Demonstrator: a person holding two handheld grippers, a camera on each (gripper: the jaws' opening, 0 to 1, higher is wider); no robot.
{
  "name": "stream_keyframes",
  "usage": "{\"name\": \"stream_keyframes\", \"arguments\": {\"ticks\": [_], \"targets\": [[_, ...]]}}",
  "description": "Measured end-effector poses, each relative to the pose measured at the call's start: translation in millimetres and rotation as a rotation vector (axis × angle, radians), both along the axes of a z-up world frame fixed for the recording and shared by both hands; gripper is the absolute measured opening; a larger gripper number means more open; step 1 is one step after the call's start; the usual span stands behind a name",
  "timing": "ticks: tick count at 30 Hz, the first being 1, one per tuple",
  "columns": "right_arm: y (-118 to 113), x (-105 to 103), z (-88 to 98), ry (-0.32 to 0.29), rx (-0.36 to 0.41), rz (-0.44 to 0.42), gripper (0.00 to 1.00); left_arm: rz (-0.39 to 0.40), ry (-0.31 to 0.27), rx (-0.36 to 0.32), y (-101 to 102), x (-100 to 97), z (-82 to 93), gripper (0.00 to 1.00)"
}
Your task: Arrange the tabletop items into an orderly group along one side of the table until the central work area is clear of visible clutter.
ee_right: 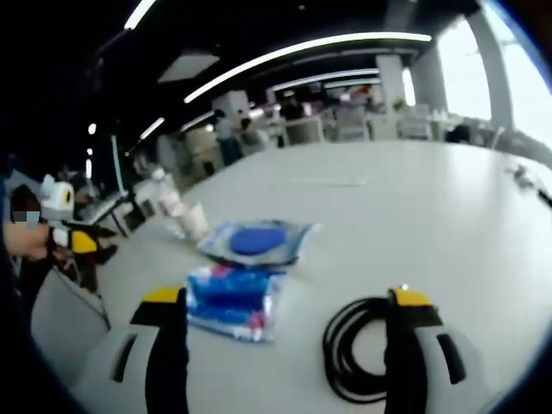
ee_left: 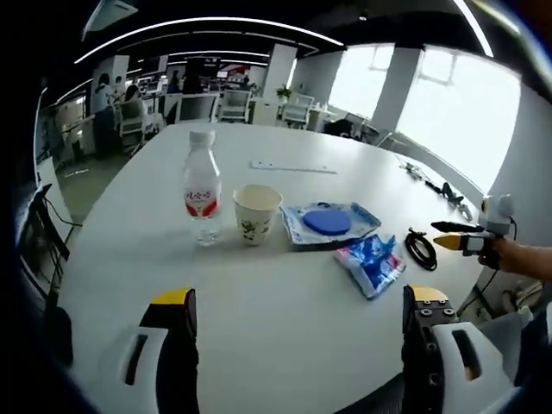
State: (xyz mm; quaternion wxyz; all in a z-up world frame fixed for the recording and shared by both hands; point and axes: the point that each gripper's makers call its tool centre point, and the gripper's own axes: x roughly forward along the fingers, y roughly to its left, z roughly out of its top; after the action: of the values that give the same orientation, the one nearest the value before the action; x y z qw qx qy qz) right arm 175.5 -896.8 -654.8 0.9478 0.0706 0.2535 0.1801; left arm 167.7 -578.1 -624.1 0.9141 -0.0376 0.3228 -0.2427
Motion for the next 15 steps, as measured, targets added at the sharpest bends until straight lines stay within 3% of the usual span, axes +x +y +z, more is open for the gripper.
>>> {"name": "stream_keyframes", "arguments": {"ticks": [9,15], "targets": [[-2,-14,-8.3,0.034,-0.024,0.027,0.93,0.037,0.010,-0.021,13,-7.5,-1.7,0.99],[6,-8,-10.8,0.044,-0.023,0.045,0.90,0.049,0.020,-0.037,14,-6.3,-2.7,0.99]]}}
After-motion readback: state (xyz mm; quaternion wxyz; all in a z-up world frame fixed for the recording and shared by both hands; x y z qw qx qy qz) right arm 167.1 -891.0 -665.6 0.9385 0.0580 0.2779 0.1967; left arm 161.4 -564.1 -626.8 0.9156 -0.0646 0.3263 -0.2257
